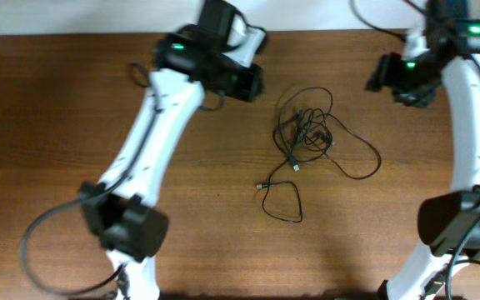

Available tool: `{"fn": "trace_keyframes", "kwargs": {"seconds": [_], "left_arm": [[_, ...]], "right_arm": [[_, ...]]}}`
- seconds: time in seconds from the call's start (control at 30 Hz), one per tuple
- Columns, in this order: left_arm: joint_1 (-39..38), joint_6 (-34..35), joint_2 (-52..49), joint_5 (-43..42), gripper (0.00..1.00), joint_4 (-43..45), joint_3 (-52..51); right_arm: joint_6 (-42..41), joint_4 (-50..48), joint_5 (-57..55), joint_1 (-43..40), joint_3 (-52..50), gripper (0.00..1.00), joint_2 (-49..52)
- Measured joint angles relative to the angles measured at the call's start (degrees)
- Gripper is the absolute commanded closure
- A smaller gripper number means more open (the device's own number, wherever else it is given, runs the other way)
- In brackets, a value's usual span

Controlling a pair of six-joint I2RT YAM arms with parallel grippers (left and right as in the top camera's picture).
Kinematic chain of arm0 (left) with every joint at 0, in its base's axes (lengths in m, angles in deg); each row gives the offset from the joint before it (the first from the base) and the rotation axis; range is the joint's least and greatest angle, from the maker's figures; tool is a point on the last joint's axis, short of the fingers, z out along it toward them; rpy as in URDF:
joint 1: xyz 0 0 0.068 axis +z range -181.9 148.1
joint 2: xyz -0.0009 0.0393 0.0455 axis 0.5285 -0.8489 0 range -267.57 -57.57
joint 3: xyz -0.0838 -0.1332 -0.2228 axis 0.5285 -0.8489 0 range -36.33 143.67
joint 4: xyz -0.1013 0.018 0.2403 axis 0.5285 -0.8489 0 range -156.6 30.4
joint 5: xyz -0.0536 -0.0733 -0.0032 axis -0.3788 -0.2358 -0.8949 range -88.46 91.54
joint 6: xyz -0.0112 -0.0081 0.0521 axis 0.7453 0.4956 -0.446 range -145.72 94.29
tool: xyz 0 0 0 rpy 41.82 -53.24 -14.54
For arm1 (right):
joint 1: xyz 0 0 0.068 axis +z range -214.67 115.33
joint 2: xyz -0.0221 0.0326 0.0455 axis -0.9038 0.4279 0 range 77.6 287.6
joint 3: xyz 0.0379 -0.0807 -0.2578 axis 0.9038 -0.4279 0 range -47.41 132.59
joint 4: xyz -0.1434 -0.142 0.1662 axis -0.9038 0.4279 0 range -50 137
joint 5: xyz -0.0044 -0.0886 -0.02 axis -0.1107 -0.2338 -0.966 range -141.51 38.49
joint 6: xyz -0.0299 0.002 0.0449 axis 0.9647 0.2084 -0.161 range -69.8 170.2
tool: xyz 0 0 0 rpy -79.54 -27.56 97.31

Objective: Untangle cables

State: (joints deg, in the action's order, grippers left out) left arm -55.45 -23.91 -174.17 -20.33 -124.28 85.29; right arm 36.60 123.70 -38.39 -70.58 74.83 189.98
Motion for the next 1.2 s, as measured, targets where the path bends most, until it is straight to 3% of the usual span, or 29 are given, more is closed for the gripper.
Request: {"fn": "trace_keyframes", "kwargs": {"seconds": [0.1,0.23,0.43,0.57,0.63,0.7,0.8,0.9,1.03,1.2], "left_arm": [[-5.3,-2.3,-9.8,-2.6,0.83,5.0,0.0],[-6.4,-3.9,-17.4,-3.4,0.83,6.9,0.0],[-6.3,-10.4,-19.4,-13.4,0.74,9.0,0.0],[-6.3,-11.3,-21.9,-16.2,0.75,9.3,0.0],[-6.3,-11.3,-23.5,-16.6,0.78,10.4,0.0],[-6.3,-11.3,-25.0,-16.5,1.0,12.1,0.0],[-6.3,-11.4,-25.5,-15.5,1.0,12.7,0.0],[-5.9,-10.0,-25.6,-14.7,1.0,5.9,3.0],[-3.7,-7.7,-22.8,-8.7,1.0,-8.6,14.8],[-3.2,2.6,-11.0,0.6,1.0,-14.1,18.9]], "right_arm": [[1.8,2.1,0.0,-1.8,0.2,0.32,-0.6],[3.5,2.4,0.0,-1.8,0.2,0.29,-0.6],[3.6,2.8,0.0,-1.8,0.2,0.29,-0.6],[3.7,2.9,0.0,-1.8,0.2,0.29,-0.6],[3.8,3.0,0.0,-1.8,0.2,0.29,-0.6],[3.8,3.1,0.0,-1.8,0.2,0.28,-0.6],[3.8,3.1,0.0,-1.6,0.2,0.28,-0.6],[3.8,3.2,0.1,-0.5,0.2,0.28,-0.6],[5.1,2.3,2.0,5.9,0.2,0.28,-0.6],[5.2,-0.9,9.5,12.8,0.2,0.29,-0.6]]}}
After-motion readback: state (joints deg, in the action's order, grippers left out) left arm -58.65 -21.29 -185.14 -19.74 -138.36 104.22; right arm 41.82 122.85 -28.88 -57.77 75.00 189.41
